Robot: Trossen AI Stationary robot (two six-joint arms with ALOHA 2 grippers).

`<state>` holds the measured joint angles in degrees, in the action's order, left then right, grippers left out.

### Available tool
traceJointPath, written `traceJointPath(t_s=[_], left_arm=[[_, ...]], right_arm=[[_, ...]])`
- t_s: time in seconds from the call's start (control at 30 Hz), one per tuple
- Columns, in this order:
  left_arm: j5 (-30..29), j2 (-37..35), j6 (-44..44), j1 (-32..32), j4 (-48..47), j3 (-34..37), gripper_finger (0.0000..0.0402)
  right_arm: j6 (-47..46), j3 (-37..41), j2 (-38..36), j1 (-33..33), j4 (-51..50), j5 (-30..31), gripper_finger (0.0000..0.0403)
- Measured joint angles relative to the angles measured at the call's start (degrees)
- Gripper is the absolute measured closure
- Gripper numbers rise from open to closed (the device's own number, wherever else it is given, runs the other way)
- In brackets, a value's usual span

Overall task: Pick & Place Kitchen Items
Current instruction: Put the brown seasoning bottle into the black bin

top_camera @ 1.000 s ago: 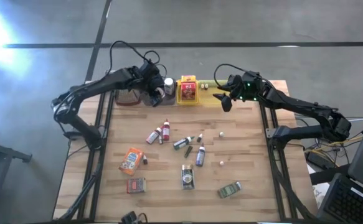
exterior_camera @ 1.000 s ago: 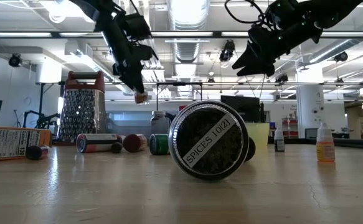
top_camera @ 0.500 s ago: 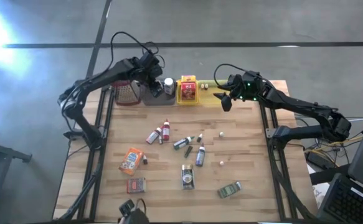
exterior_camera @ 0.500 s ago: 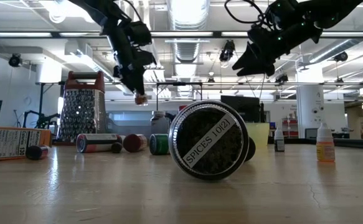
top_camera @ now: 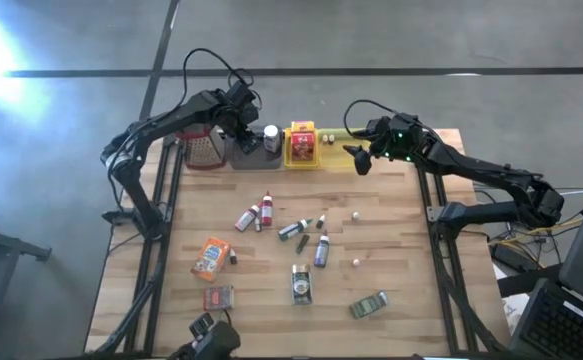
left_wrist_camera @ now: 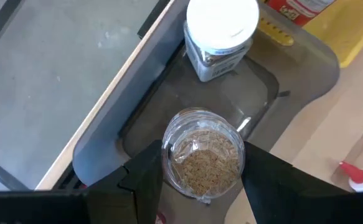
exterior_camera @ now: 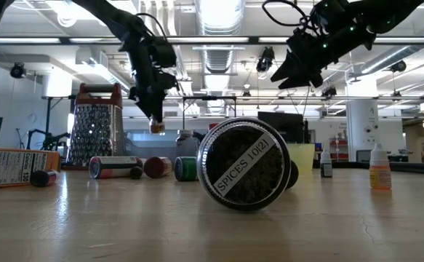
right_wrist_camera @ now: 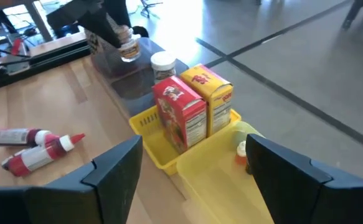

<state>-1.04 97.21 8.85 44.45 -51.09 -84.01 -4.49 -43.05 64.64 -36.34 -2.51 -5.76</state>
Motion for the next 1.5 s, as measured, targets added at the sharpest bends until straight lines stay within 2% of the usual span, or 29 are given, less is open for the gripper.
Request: traceJointPath(t_s=[0.43, 0.6, 0.97, 1.5], left_arm=[[0.6, 0.5, 0.1, 2.7, 0.6, 0.0, 0.0209], [3.0, 3.5, -0.2, 3.4, 0.6, -0.9, 0.0209], [3.2, 9.7, -3.4, 3.4, 6.2, -2.2, 0.0209], [3.2, 15.9, -7.7, 3.2, 11.8, -2.0, 0.0209]], right_arm=[[-1.2, 0.0, 0.0, 0.0, -0.1, 0.0, 0.0082], [-1.1, 0.0, 0.0, 0.0, -0.1, 0.0, 0.0070], [-0.7, 0.2, 0.0, 0.0, -0.2, -0.1, 0.0049], [0.7, 0.4, 0.0, 0.0, -0.2, -0.1, 0.0092]])
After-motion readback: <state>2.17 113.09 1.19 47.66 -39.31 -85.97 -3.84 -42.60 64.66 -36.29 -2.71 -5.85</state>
